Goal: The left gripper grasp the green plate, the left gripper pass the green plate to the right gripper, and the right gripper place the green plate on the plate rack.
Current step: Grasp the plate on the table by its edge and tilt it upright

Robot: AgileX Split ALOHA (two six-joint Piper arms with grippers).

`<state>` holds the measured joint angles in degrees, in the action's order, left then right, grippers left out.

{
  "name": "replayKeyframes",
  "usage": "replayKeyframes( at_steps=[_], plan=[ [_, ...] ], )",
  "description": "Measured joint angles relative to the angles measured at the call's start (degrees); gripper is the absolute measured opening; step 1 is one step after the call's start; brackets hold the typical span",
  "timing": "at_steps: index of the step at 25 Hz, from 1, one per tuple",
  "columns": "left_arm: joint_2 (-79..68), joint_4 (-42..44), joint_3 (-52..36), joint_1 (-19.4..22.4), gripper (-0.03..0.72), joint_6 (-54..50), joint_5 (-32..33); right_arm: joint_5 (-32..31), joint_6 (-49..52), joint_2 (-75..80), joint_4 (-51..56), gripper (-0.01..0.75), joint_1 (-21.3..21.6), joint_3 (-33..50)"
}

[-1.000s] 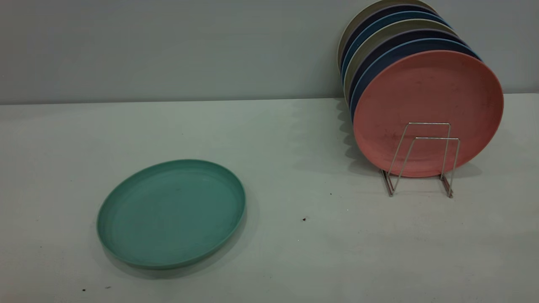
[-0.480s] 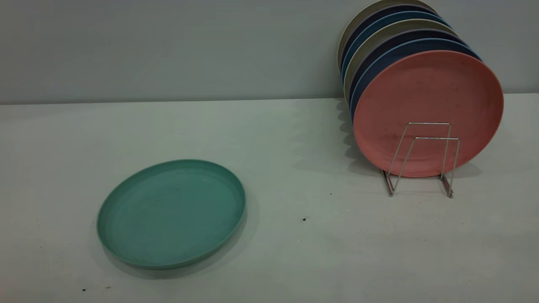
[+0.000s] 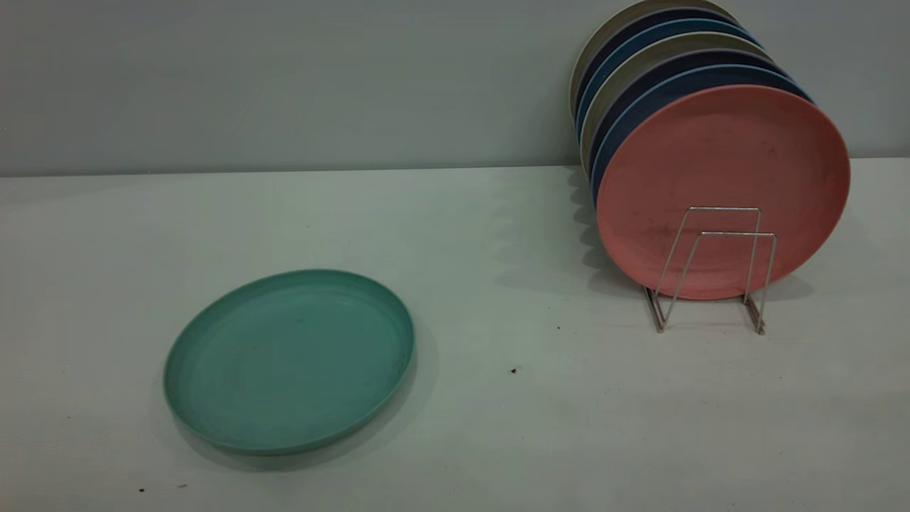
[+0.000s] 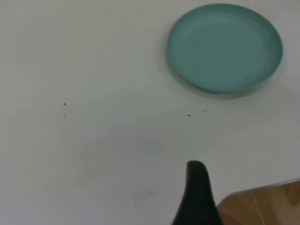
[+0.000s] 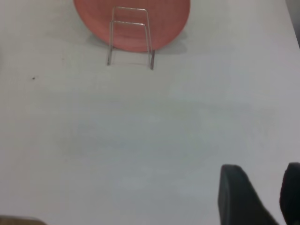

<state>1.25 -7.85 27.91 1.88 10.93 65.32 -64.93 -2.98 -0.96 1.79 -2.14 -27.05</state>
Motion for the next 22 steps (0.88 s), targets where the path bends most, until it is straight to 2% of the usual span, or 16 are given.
replayKeyframes(
  at_steps=[16, 18, 22],
  plan=[
    [-0.42, 0.0, 0.31, 0.0, 0.591, -0.28, -0.86, 0.56, -0.55, 0.91, 1.34, 0.239, 0.0, -0.6],
    [-2.46, 0.0, 1.07, 0.0, 0.591, -1.13, -3.4, 2.81, -0.61, 3.91, 1.87, 0.239, 0.0, -1.48],
    [-12.49, -0.11, 1.71, 0.0, 0.591, -1.49, -13.29, 11.25, -2.13, 14.09, 2.07, 0.247, 0.0, -4.04]
  ],
)
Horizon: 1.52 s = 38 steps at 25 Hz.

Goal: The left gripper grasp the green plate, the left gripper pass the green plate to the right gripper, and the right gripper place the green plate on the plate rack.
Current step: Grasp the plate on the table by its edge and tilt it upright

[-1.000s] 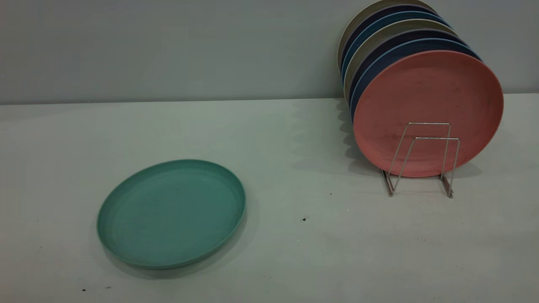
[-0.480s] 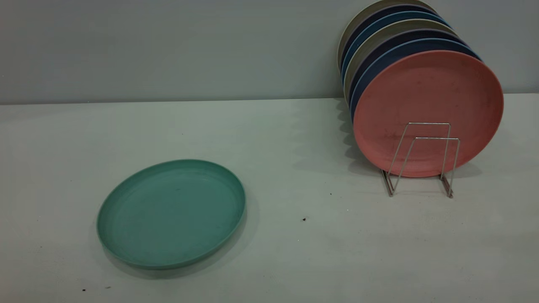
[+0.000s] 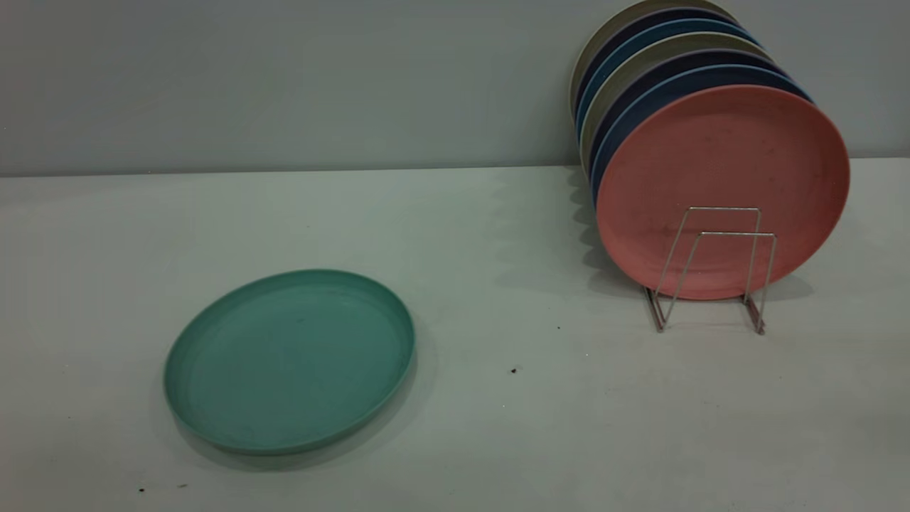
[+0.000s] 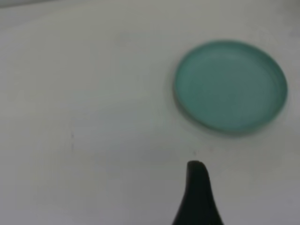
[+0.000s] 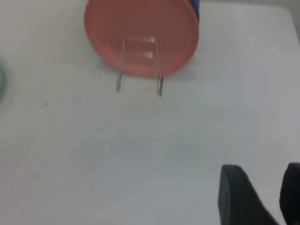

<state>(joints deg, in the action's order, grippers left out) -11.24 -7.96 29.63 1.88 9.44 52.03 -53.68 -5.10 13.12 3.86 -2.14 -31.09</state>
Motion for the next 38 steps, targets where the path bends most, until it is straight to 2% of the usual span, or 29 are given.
replayKeyframes(
  at_steps=[3, 8, 10, 14, 19, 23, 32, 35, 38],
  plan=[
    [-10.39, -0.4, 1.91, 0.0, 0.591, 0.47, -4.85, 4.68, -3.25, 8.66, 0.73, 0.3, 0.0, -2.22],
    [-27.5, -1.42, 10.2, 0.0, 0.591, 2.42, -6.03, 11.86, -7.06, 21.27, 3.97, 0.436, 0.0, -6.66],
    [-33.43, -2.14, 13.78, 0.0, 0.591, 2.47, -6.58, 15.48, -8.44, 26.12, 6.75, 0.469, 0.0, -7.42],
    [-45.56, -5.37, 18.5, 0.0, 0.591, 2.67, -8.93, 21.1, -15.41, 37.02, 16.33, 0.483, 0.0, -7.85],
    [-58.65, -10.57, 22.43, 0.0, 0.591, 3.27, -11.04, 23.2, -33.15, 48.69, 34.08, 0.484, -1.05, -10.46],
    [-66.31, -12.8, 23.69, 0.0, 0.591, 5.45, -12.58, 24.99, -42.73, 56.39, 43.91, 0.484, -7.48, -12.45],
    [-84.08, -13.23, 24.75, 0.91, 0.591, 8.0, -17.19, 23.72, -44.35, 77.99, 48.22, 0.484, -25.8, -23.01],
    [-91.97, -13.34, 27.95, 2.67, 0.591, 9.72, -17.14, 23.72, -44.35, 83.48, 49.91, 0.484, -29.31, -26.09],
    [-99.91, -13.41, 32.24, 3.71, 0.591, 10.14, -17.08, 23.72, -44.4, 86.96, 52.55, 0.484, -30.98, -27.16]
  ],
)
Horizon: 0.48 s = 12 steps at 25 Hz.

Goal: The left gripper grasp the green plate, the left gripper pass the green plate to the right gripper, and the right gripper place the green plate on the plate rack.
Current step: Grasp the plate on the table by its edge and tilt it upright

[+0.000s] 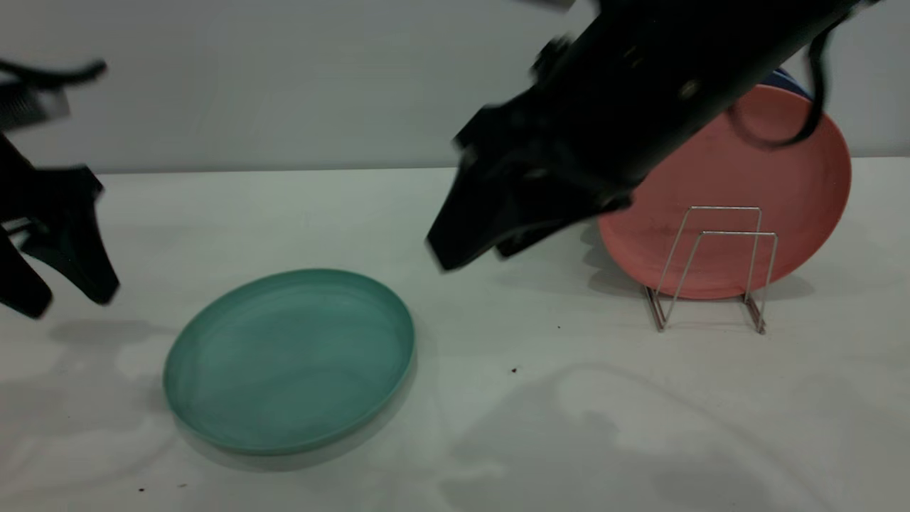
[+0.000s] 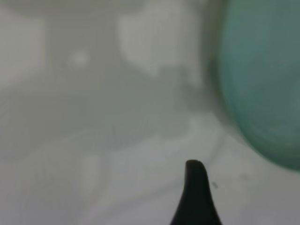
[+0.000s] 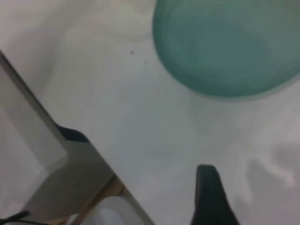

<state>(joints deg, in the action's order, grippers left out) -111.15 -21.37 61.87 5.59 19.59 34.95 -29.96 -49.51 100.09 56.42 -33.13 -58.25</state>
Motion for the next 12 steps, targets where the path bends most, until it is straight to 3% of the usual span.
replayKeyframes(
  at_steps=[5, 12],
  plan=[
    [-9.51, -1.89, 6.69, 0.0, 0.591, 2.28, 0.06, -0.58, 0.0, 2.09, 1.76, 0.484, -0.12, -0.06],
    [-16.87, -13.62, 8.03, -0.05, 0.553, 11.79, 0.0, -0.48, -0.1, 2.09, 2.1, 0.484, -0.12, -0.11]
  ],
)
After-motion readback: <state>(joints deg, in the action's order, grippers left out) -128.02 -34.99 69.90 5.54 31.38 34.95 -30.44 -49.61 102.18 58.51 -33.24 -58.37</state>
